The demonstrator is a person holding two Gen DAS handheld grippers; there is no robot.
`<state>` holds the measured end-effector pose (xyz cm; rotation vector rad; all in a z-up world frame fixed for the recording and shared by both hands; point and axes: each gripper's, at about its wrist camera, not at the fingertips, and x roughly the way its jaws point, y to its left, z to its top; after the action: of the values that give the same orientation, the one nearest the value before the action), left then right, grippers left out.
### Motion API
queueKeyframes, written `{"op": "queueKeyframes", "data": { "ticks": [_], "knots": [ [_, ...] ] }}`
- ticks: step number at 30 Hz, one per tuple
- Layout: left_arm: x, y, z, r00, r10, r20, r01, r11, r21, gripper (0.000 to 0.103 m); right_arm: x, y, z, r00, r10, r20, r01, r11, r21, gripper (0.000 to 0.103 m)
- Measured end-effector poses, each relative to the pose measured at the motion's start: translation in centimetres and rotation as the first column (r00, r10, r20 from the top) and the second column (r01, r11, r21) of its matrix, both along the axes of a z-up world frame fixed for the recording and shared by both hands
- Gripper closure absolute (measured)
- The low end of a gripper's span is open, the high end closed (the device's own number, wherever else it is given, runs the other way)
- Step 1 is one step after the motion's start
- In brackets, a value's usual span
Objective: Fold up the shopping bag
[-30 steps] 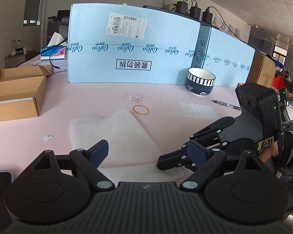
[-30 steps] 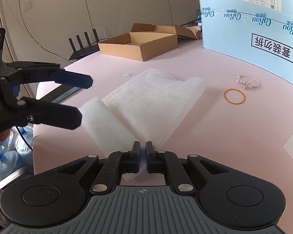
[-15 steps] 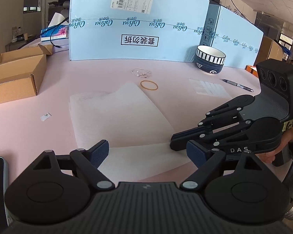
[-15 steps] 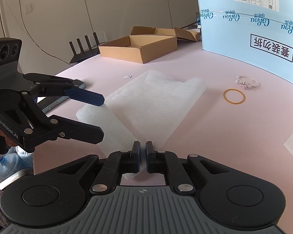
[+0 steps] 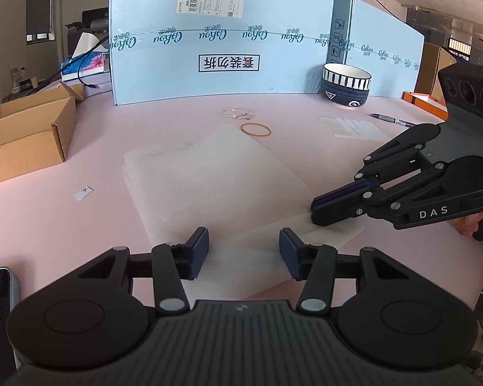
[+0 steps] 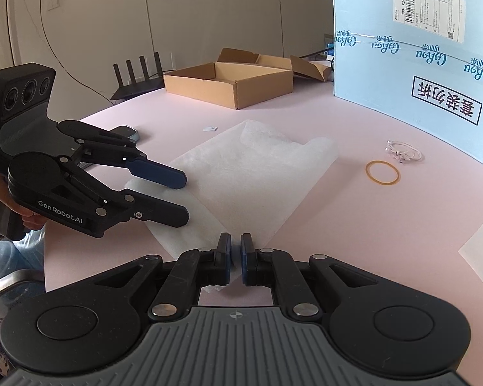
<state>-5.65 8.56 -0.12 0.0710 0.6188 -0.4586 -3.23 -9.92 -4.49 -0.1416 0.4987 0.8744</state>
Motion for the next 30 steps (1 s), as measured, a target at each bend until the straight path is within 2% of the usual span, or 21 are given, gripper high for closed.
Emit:
{"op": "queueKeyframes", "data": {
  "ticks": [1, 2, 5, 7, 9, 10, 12, 14, 17, 20, 23, 30],
  "knots": [
    [0.0, 0.0, 0.0, 1.0, 0.002, 0.0, -0.002, 1.0, -0.005, 0.057, -0.8, 0.0, 0.2, 0.998, -0.025, 0.056, 0.026, 1.0, -0.007, 0.079],
    [0.0, 0.1, 0.0, 1.0, 0.002, 0.002, -0.002, 1.0, -0.01, 0.057, -1.4, -0.3, 0.5, 0.995, -0.035, 0.095, 0.034, 0.999, 0.015, 0.073],
    [0.1, 0.3, 0.0, 1.0, 0.002, -0.005, -0.002, 1.0, -0.022, 0.057, -3.2, -2.0, 2.3, 0.975, -0.062, 0.211, 0.045, 0.995, 0.086, 0.073],
    [0.4, 0.5, 0.1, 1.0, -0.003, -0.018, 0.003, 0.999, -0.032, 0.057, -5.2, -2.5, 3.5, 0.936, -0.048, 0.348, 0.046, 0.999, 0.013, 0.074],
    [0.9, 0.9, 0.4, 0.999, -0.016, -0.046, 0.014, 0.999, -0.051, 0.057, -6.7, -2.3, 3.7, 0.902, -0.006, 0.431, 0.046, 0.995, -0.083, 0.074],
    [1.2, 1.1, 0.5, 0.998, -0.024, -0.064, 0.02, 0.998, -0.064, 0.057, -7.4, -1.8, 3.2, 0.884, 0.043, 0.465, 0.036, 0.986, -0.16, 0.074],
    [1.6, 1.5, 0.6, 0.996, -0.033, -0.088, 0.026, 0.996, -0.083, 0.057, -8.9, -0.6, 1.9, 0.84, 0.161, 0.517, 0.021, 0.944, -0.328, 0.074],
    [1.8, 1.7, 0.7, 0.994, -0.039, -0.103, 0.029, 0.995, -0.096, 0.057, -10.5, 0.6, 0.6, 0.789, 0.284, 0.545, 0.021, 0.873, -0.487, 0.074],
    [1.8, 1.8, 0.6, 0.994, -0.042, -0.105, 0.031, 0.994, -0.104, 0.057, -10.8, 2.0, -1.3, 0.754, 0.393, 0.526, 0.005, 0.798, -0.603, 0.074],
    [1.7, 1.9, 0.5, 0.993, -0.043, -0.106, 0.031, 0.993, -0.111, 0.057, -9.9, 2.8, -2.2, 0.737, 0.417, 0.531, 0.022, 0.772, -0.636, 0.074],
    [1.7, 2.0, 0.5, 0.994, -0.043, -0.104, 0.03, 0.992, -0.123, 0.057, -8.9, 3.2, -2.3, 0.734, 0.426, 0.529, 0.038, 0.752, -0.658, 0.074],
    [1.7, 2.2, 0.5, 0.993, -0.054, -0.102, 0.04, 0.991, -0.13, 0.057, -8.9, 4.3, -3.9, 0.64, 0.563, 0.522, 0.081, 0.626, -0.775, 0.083]
  ]
}}
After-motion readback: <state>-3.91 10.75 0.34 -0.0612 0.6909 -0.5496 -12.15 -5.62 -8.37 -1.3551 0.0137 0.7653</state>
